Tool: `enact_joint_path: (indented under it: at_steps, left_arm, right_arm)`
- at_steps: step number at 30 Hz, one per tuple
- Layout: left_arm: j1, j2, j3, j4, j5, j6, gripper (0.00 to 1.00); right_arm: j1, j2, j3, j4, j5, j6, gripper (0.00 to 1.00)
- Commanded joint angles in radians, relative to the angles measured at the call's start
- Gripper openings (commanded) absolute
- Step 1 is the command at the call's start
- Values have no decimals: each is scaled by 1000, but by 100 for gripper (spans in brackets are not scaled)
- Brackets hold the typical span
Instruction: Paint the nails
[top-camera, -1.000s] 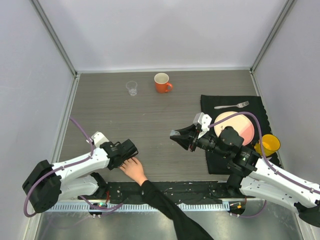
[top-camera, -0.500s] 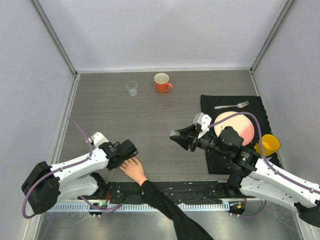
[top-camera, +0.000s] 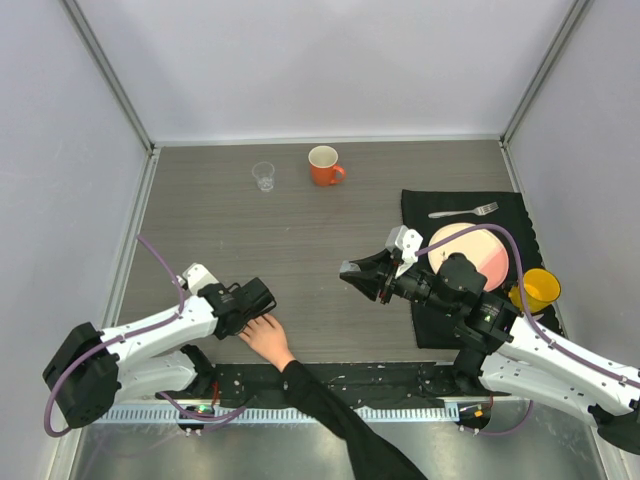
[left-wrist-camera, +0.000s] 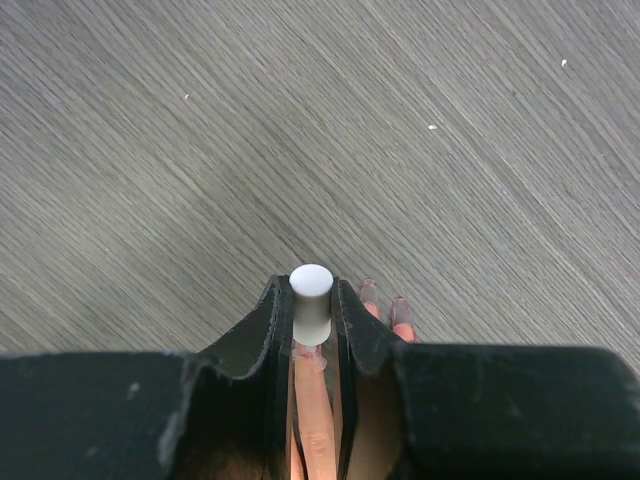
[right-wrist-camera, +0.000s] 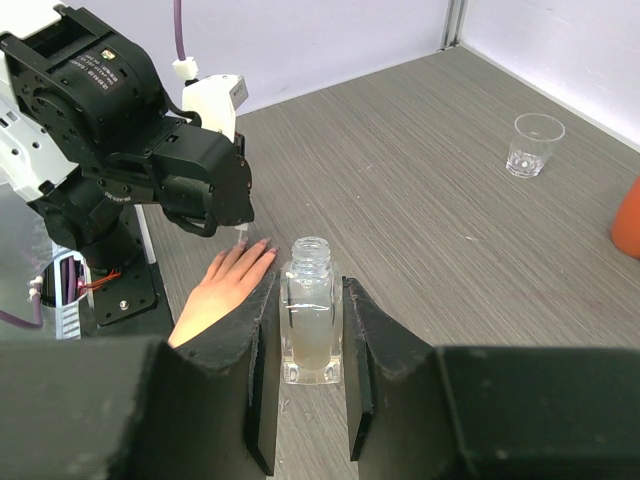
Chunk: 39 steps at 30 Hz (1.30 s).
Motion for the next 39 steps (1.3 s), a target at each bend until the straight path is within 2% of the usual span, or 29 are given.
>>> enact_joint_path:
  at_steps: [1,24,39]
  left_arm:
    - [-3,12,35,-9,-31,-13,0]
    - [12,29,31,-20,-90,-20,0]
    - [56,33,28,17,-97,35,0]
  right_arm:
    - [-1,-15,5,65,-5,5,1]
    - [1,-5,6,59,-1,4,1]
    - [-1,5,11,58,3,2,1]
